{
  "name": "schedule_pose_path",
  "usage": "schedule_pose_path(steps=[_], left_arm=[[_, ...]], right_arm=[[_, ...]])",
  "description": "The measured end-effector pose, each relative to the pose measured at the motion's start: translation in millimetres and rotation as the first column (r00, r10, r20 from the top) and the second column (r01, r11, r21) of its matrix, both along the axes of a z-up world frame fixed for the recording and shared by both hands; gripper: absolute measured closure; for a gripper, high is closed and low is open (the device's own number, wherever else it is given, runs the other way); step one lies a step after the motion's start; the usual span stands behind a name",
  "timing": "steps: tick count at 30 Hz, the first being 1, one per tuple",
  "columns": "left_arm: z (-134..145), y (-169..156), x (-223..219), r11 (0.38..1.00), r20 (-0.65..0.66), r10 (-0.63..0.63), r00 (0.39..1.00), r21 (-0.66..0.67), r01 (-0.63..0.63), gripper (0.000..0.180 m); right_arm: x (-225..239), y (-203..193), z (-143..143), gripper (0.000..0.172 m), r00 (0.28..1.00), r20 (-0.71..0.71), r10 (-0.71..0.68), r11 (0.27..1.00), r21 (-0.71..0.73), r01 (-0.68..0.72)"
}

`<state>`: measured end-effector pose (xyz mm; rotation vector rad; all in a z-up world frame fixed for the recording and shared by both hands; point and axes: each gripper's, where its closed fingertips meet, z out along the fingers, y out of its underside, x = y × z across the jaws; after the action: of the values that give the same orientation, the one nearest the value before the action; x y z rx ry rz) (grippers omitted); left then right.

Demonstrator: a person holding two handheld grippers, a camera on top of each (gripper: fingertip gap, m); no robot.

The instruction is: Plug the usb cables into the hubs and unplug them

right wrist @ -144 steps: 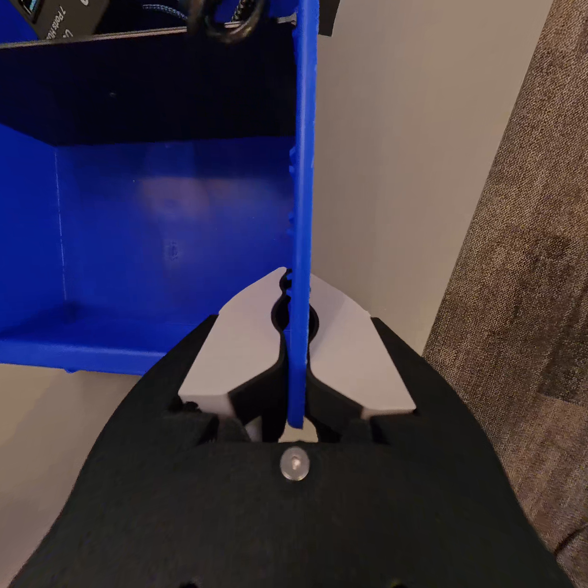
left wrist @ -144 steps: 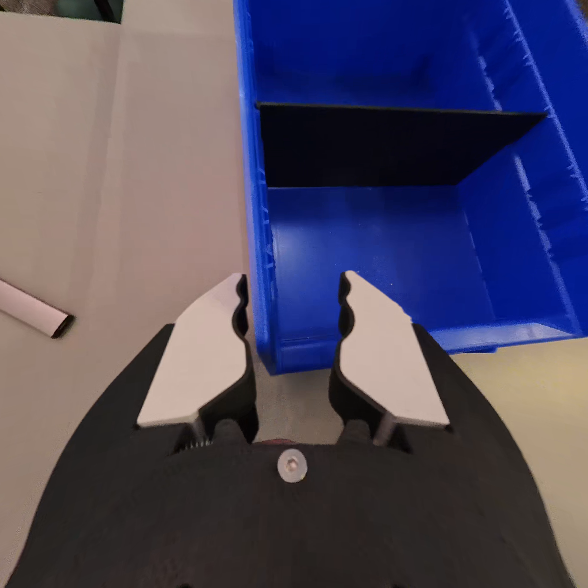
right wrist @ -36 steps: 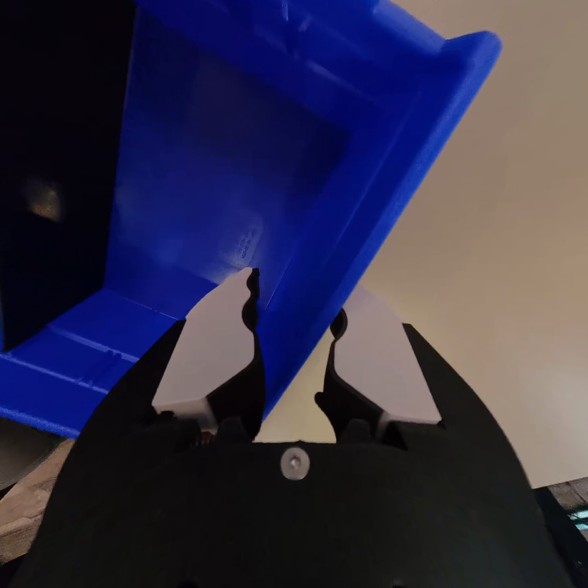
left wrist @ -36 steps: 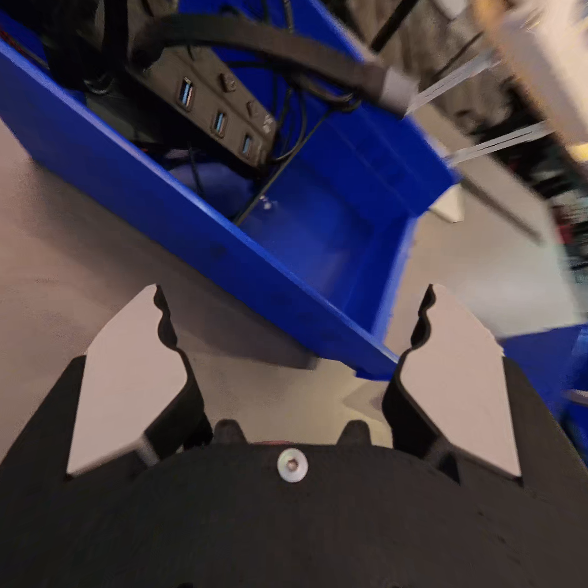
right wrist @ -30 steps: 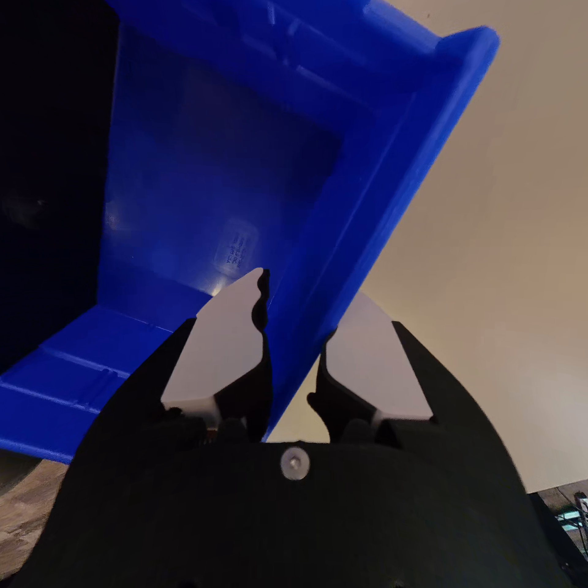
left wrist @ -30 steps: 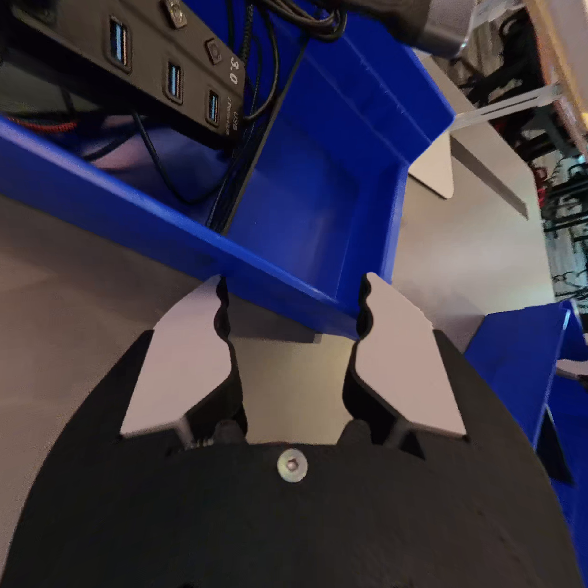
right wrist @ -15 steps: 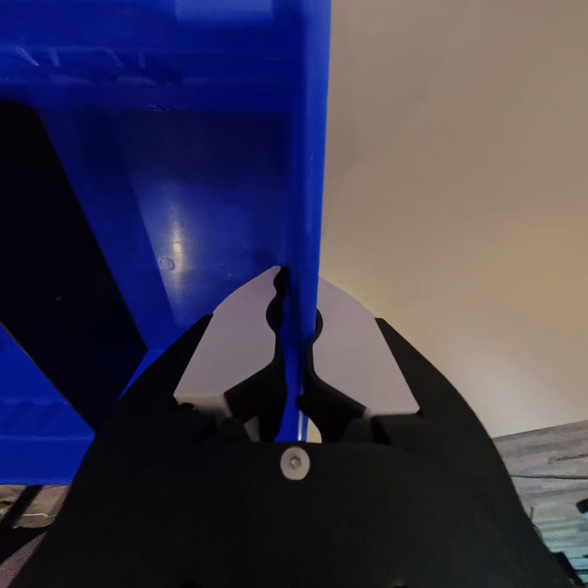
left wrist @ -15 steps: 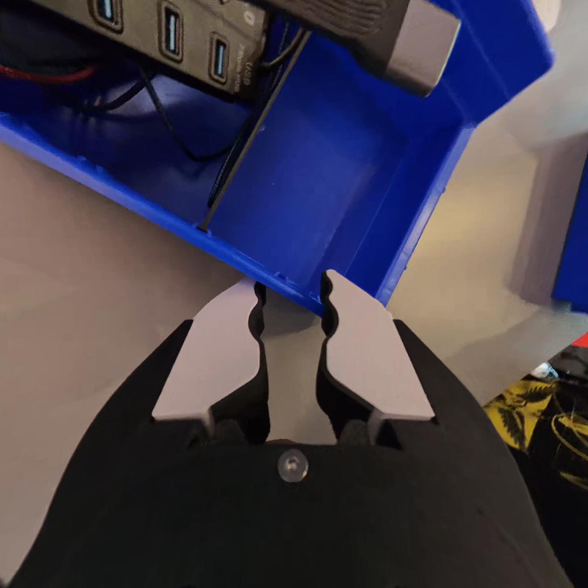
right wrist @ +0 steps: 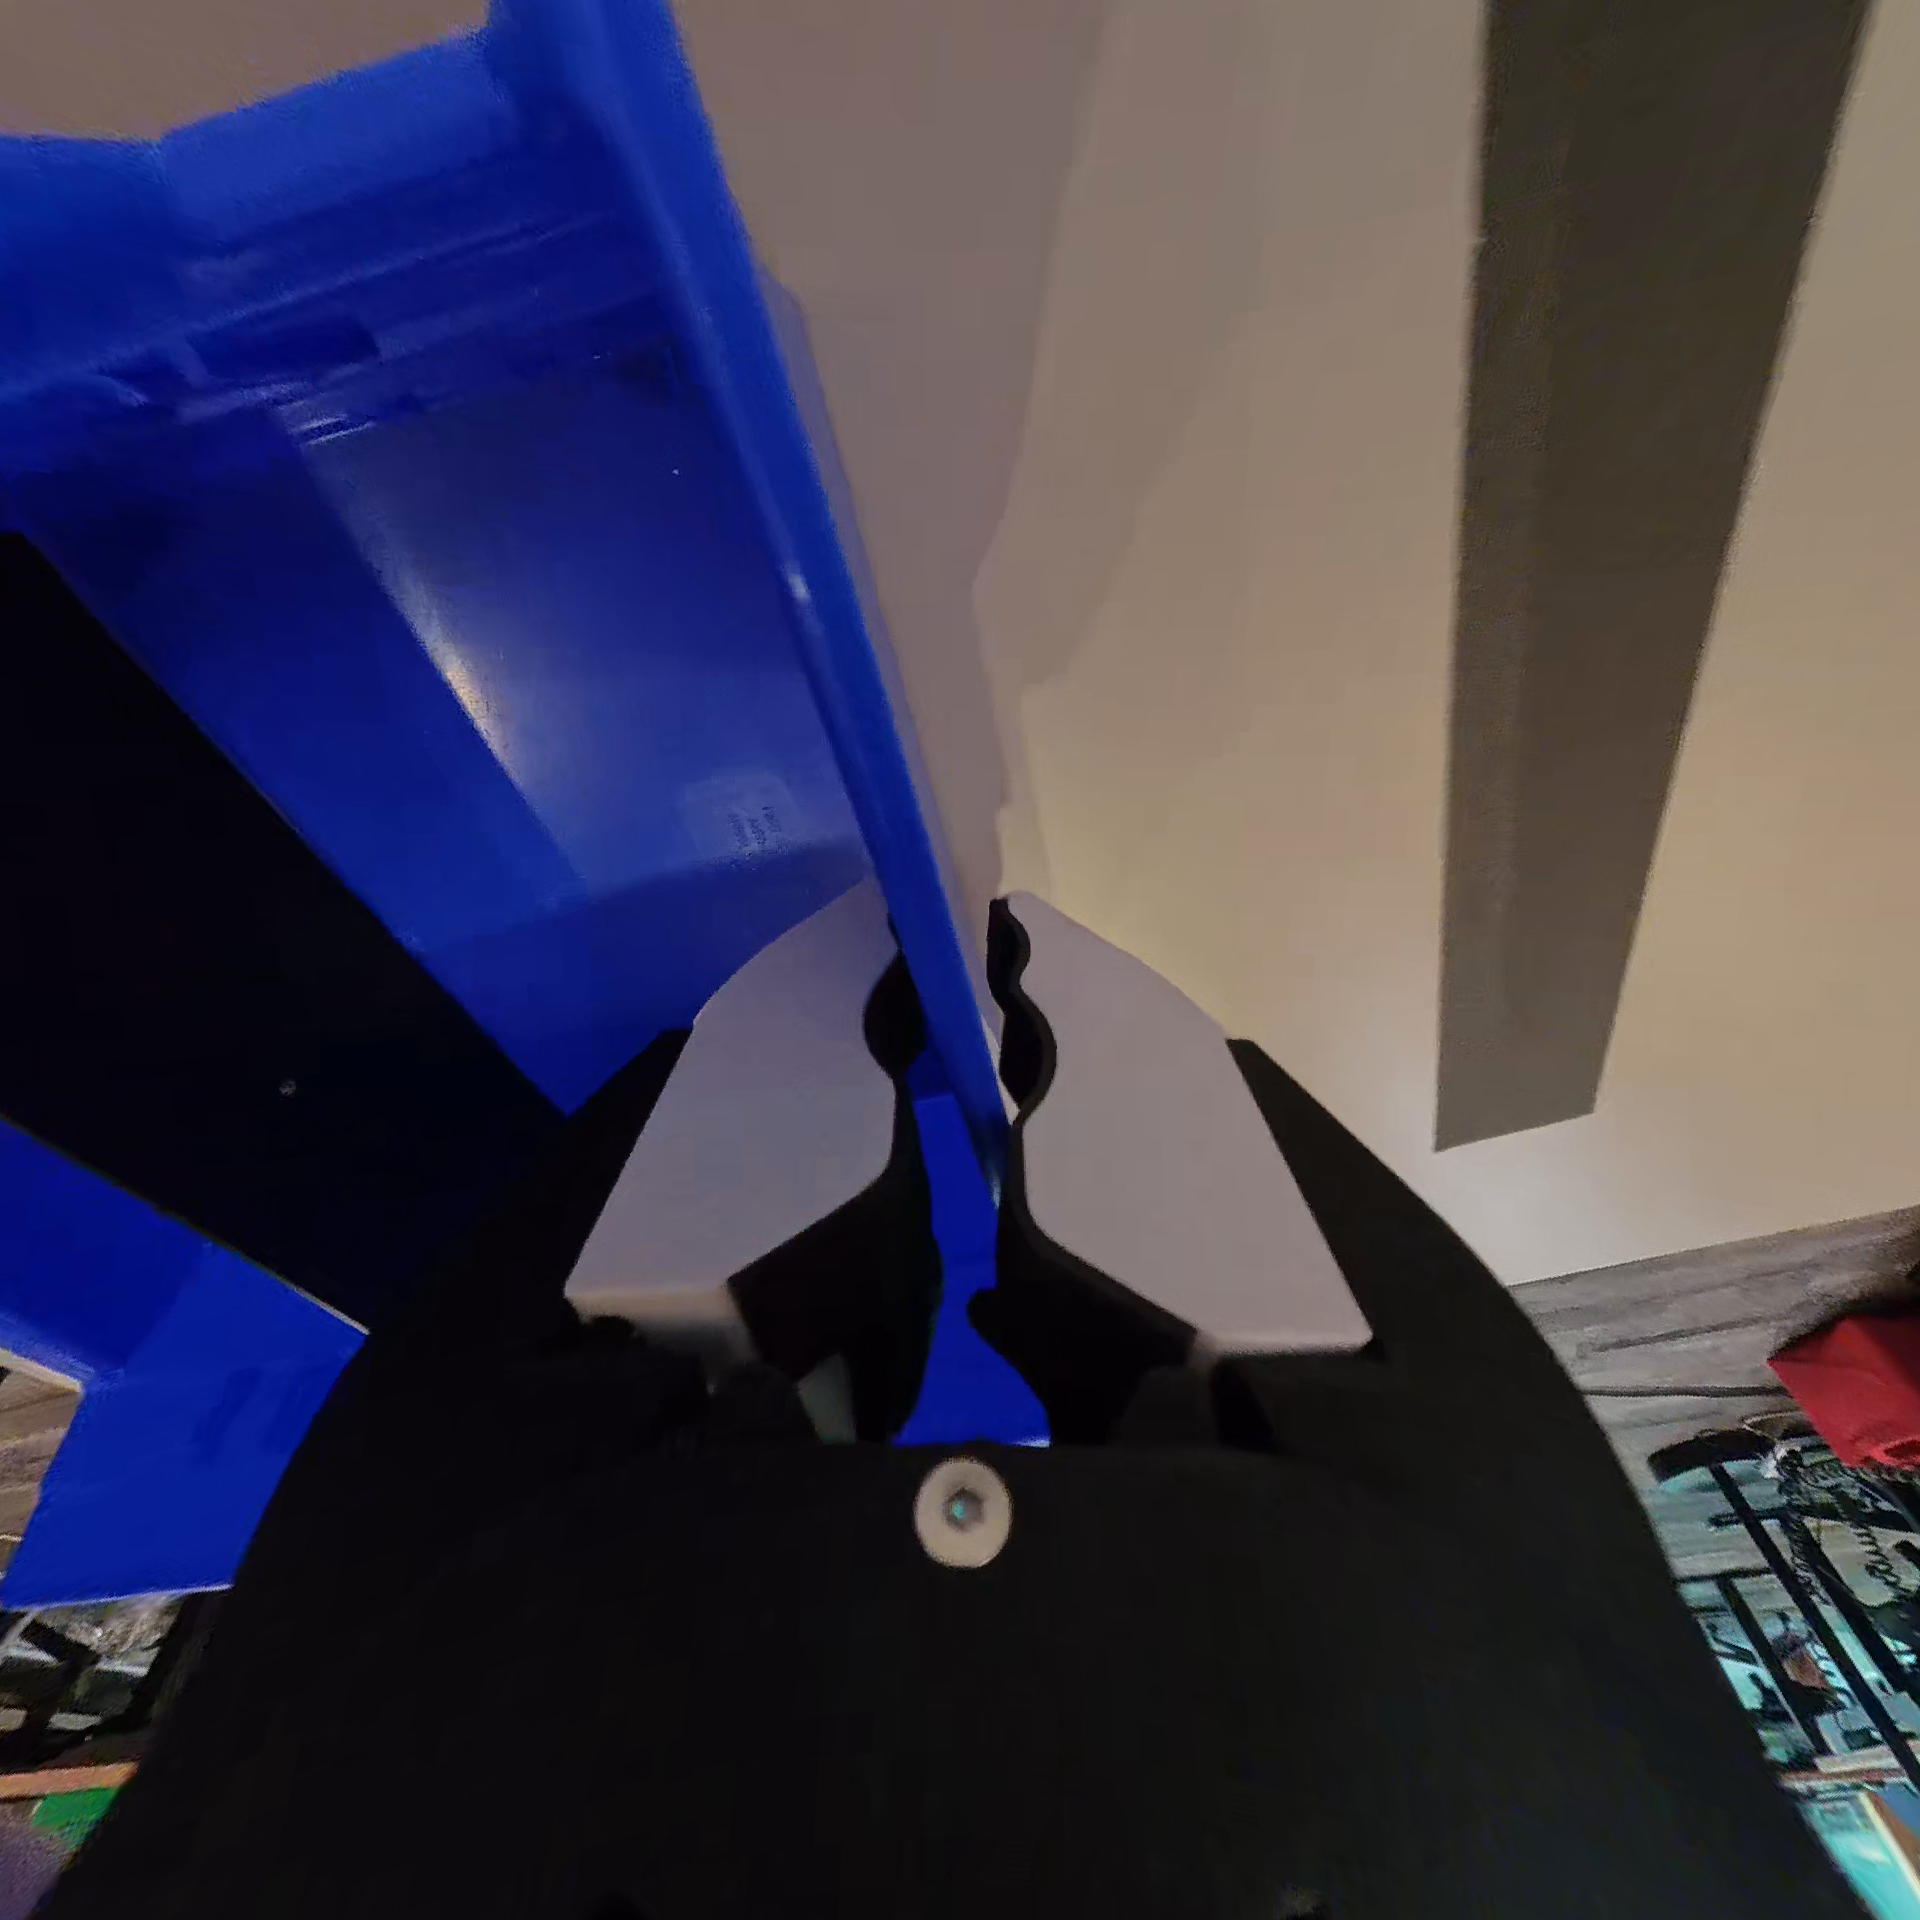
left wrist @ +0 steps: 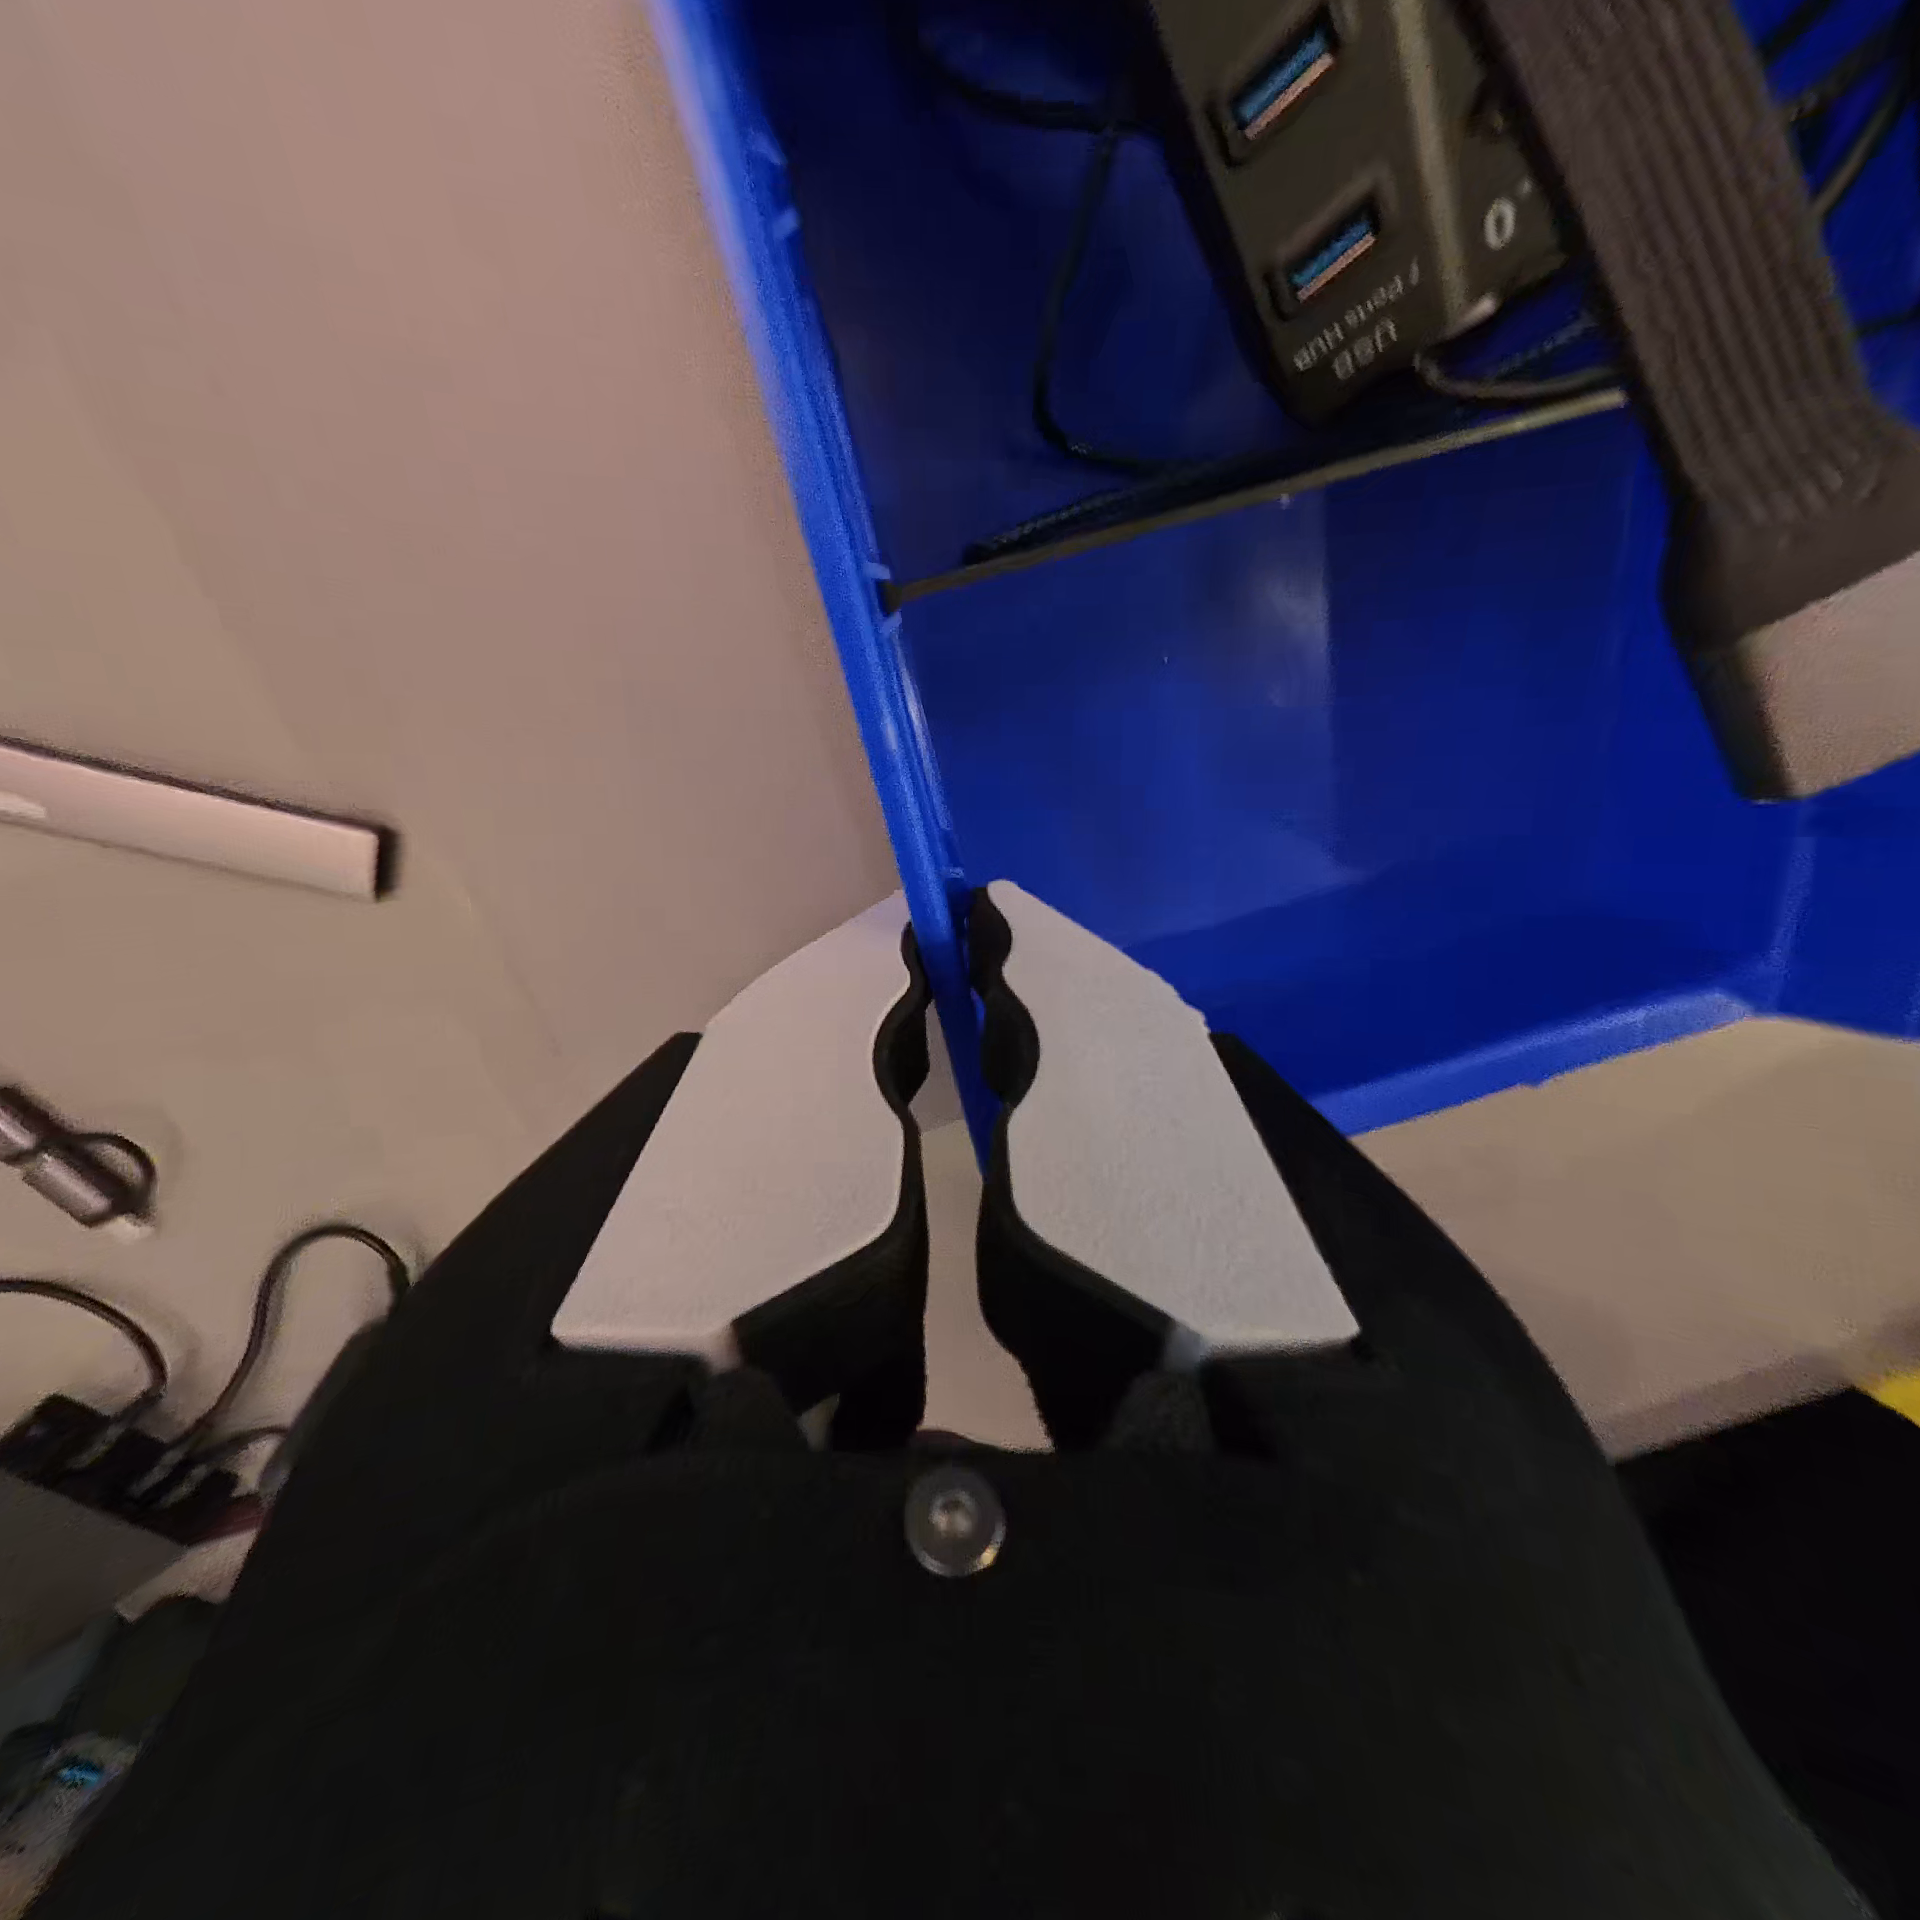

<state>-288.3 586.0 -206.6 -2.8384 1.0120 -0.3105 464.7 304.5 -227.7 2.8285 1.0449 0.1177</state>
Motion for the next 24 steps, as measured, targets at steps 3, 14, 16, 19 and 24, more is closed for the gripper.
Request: schedule_pose_path(steps=[3,14,16,19,24], left_arm=[[0,15,1,0.999,-0.045,-0.044,0.998,-0.004,0.044,0.175],[0,59,0,1.000,-0.100,-0.021,0.995,0.016,0.023,0.176],[0,59,1,1.000,-0.089,0.019,0.996,0.013,-0.018,0.175],[0,56,2,0.997,-0.053,0.063,0.997,0.041,-0.061,0.175],[0,40,3,0.982,0.030,0.167,0.985,0.082,-0.169,0.175]], right_arm=[[17,18,0,0.162,1.000,-0.007,-0.006,1.000,0.002,0.006],[73,76,0,0.160,0.999,0.023,0.046,0.999,-0.007,-0.045],[78,86,0,0.159,0.997,0.041,0.071,0.997,-0.013,-0.070],[83,96,0,0.160,0.994,0.059,0.094,0.995,-0.029,-0.093],[92,111,0,0.158,0.994,0.065,0.083,0.996,-0.015,-0.083]])
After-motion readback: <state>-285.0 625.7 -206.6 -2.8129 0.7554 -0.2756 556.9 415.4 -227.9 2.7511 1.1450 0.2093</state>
